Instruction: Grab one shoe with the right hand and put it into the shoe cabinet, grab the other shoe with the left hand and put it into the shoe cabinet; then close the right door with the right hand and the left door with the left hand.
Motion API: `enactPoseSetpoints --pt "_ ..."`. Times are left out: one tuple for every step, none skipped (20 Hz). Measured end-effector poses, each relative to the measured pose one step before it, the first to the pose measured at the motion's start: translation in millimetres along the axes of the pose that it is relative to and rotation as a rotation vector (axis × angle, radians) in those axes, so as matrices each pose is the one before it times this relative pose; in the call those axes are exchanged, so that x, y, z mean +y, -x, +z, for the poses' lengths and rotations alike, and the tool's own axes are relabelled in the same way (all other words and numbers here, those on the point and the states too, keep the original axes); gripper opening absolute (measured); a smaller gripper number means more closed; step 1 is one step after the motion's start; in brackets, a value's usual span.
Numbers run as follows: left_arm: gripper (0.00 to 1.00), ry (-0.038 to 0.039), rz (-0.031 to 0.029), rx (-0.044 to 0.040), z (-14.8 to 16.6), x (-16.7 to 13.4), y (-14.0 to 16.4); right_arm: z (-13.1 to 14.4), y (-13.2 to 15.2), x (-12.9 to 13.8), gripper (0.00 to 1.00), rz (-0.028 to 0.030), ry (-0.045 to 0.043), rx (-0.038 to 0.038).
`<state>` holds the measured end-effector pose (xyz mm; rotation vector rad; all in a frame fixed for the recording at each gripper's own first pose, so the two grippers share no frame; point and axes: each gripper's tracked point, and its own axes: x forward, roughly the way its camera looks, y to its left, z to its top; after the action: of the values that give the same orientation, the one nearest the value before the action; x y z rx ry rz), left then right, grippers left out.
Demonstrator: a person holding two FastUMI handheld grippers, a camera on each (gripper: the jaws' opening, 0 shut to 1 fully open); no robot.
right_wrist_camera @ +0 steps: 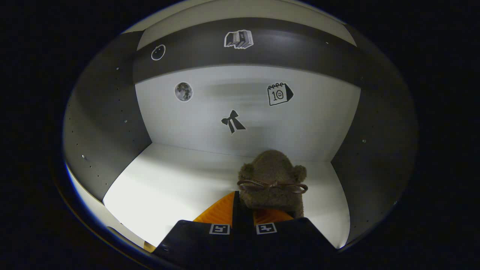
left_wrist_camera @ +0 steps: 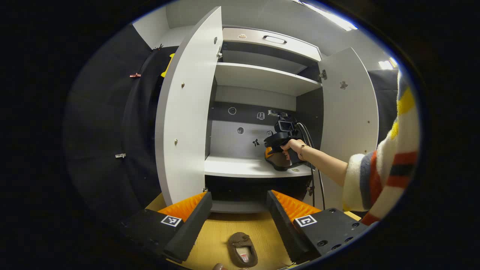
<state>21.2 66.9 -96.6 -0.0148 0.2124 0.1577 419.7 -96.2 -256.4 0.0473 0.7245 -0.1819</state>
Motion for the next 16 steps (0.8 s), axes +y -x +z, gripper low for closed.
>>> enactPoseSetpoints --pt "0.94 0.00032 -0.00279 0.00167 -0.67 -1.07 2.06 0.98 5.87 1.74 0.12 0.01456 0.00248 -0.00249" --pt "0.94 0.00208 -0.00119 -0.0004 -0.8 -0.64 3.24 -1.11 0.17 0.34 0.19 -0.00026 0.00726 -0.00477" --pt "0.94 0.00316 -0.00427 -0.00117 -0.55 -0.71 3.39 0.32 4.97 -1.63 0.27 -0.00691 0.0092 -0.01062" --pt "0.94 0.00333 -0.00152 0.00045 -0.88 -0.03 3.6 1.4 4.37 -0.19 0.34 -0.00241 0.00026 -0.01077" --pt "0.94 0.00364 0.00178 0.00648 -2.95 0.74 3.4 -0.67 6.4 0.04 0.44 0.00837 -0.00312 -0.0043" --pt "0.94 0.00277 0.00152 0.00572 -2.0 0.19 4.54 1.1 6.67 2.14 0.52 0.01048 -0.00728 -0.0048" --pt "0.94 0.00107 0.00019 0.00035 -0.97 0.25 3.83 3.46 9.15 1.39 0.59 0.00564 -0.00361 -0.01354" --pt "0.94 0.00109 -0.00365 -0.00008 -0.89 -0.72 3.16 4.84 9.84 0.16 0.63 0.00487 0.00365 -0.02393" --pt "0.94 0.00138 -0.00719 0.0023 -2.1 -1.87 2.9 4.5 11.57 0.77 0.63 0.00509 0.00257 -0.02302" --pt "0.94 0.00135 -0.01363 0.00192 -1.69 -3.45 2.53 5.73 12.85 4.17 0.7 0.01627 0.0006 -0.02831" --pt "0.94 0.0019 -0.01875 0.00002 -2.24 -4.61 1.45 6.88 13.48 2.7 0.74 0.00834 0.00235 -0.03134" --pt "0.94 0.00307 -0.0209 0.00397 -3.31 -5.3 0.85 7.62 14.59 2.65 0.78 0.00793 0.00498 -0.03676" --pt "0.94 0.00455 -0.02314 0.00749 -5.42 -5.89 0.08 7.29 14.91 3.56 0.85 0.00753 0.00771 -0.0336" --pt "0.94 0.00278 -0.02238 0.00936 -5.25 -5.79 0.13 6.83 15.86 4.98 0.88 0.0106 0.00675 -0.03534" --pt "0.94 0.00072 -0.02295 0.01137 -7.3 -5.45 -0.62 6.85 17.11 5.77 0.95 0.01377 0.00352 -0.03895" --pt "0.94 0.00137 -0.02137 0.01359 -7.9 -5.02 -0.64 6.3 17.73 5.73 0.97 0.01217 0.00217 -0.03842"
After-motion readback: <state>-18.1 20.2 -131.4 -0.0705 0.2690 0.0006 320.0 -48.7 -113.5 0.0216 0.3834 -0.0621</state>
